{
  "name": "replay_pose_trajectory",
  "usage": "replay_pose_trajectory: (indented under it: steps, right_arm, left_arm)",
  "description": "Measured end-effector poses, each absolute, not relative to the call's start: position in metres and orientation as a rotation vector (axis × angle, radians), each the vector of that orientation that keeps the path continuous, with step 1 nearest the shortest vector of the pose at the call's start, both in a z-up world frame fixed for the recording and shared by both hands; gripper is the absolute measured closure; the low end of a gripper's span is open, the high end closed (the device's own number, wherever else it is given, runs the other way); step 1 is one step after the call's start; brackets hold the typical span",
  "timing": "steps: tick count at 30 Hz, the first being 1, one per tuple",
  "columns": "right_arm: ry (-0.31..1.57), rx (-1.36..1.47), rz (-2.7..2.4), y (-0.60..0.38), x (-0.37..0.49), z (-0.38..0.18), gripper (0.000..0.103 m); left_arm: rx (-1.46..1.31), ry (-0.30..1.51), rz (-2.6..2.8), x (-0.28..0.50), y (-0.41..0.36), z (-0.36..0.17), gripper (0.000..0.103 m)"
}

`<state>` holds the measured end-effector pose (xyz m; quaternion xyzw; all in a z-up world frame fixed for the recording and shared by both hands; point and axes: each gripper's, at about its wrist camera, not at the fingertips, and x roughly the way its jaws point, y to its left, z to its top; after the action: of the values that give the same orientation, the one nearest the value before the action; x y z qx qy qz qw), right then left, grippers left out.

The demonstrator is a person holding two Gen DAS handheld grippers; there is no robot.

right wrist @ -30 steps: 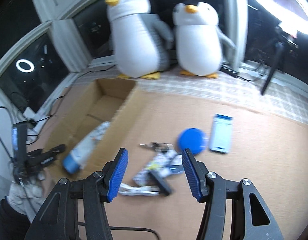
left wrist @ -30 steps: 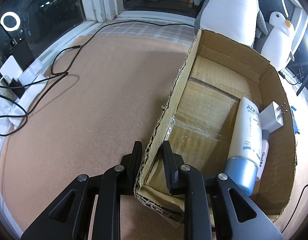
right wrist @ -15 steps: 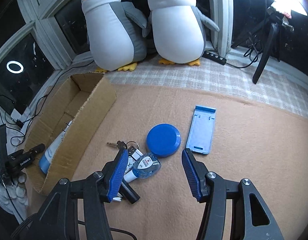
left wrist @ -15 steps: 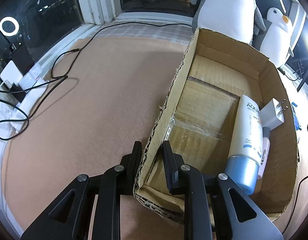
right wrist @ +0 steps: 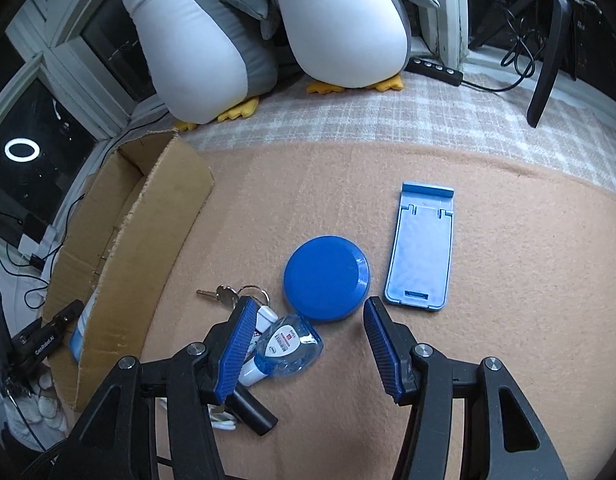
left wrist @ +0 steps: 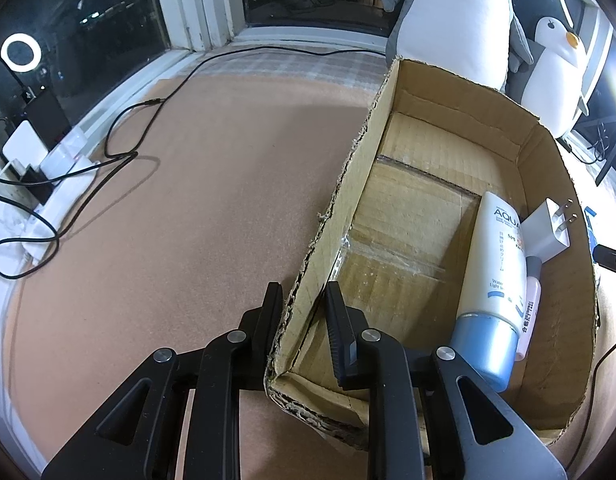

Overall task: Organize rigid objects
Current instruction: 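Move the open right gripper back to the items on the mat, then grasp the blue round container with the right gripper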

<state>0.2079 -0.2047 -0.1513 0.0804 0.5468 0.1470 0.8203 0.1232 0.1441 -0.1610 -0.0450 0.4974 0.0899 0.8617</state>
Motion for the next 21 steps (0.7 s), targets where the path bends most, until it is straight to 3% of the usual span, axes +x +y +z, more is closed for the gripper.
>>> replay_pose_trajectory:
  steps: [21]
  right_arm:
    - [1.155,-0.054,0.279,-0.184,0.226,-0.16,0.057]
  left_arm:
    - [-0.098,1.044,0.188,0.124,0.145,-0.161,0.083]
